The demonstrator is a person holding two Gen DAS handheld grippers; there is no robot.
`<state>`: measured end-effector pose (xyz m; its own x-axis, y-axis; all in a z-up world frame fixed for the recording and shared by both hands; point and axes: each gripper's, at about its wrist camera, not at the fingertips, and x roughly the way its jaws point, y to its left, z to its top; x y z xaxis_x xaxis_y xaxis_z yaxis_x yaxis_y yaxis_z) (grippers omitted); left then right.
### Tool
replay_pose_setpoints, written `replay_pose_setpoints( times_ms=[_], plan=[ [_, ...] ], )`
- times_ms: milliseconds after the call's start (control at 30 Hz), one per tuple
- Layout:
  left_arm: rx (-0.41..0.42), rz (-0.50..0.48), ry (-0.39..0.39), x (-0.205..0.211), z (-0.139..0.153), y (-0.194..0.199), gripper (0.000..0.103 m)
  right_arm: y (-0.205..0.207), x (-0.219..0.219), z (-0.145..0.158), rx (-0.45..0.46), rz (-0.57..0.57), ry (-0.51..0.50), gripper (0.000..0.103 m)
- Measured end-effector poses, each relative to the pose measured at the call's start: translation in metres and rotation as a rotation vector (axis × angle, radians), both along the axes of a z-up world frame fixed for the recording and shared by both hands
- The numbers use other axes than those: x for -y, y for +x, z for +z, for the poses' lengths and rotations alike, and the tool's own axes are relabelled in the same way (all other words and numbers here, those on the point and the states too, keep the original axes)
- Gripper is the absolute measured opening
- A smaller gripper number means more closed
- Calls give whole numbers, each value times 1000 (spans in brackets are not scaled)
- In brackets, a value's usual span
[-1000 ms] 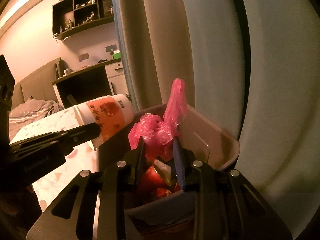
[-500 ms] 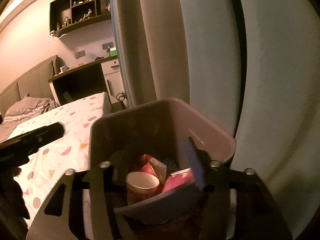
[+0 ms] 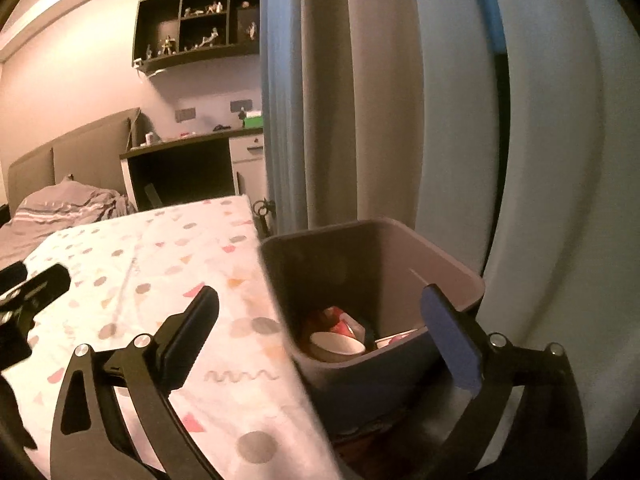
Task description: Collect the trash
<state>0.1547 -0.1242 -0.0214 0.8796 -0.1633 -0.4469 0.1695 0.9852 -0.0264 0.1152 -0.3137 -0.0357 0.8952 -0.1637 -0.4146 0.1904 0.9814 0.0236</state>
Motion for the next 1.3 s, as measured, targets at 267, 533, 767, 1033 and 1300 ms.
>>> replay_pose_setpoints(
  times_ms=[267,533,767,1033,1300],
  plan=[
    [8,60,5,-39,-2,-40,97,-30,-44,15,26,-13,-18,97],
    [17,114,-12,-76,0,-72,97,-60,-80,25,63,-10,-27,97],
    [26,126,-19,-93,-1,-90,97,-76,-99,29,75,13,-34,97],
    [53,145,-33,-102,5,-101,97,-83,-111,31,82,39,-48,97],
    [63,151,-44,-104,9,-103,97,-84,-113,32,86,44,-50,97]
  ],
)
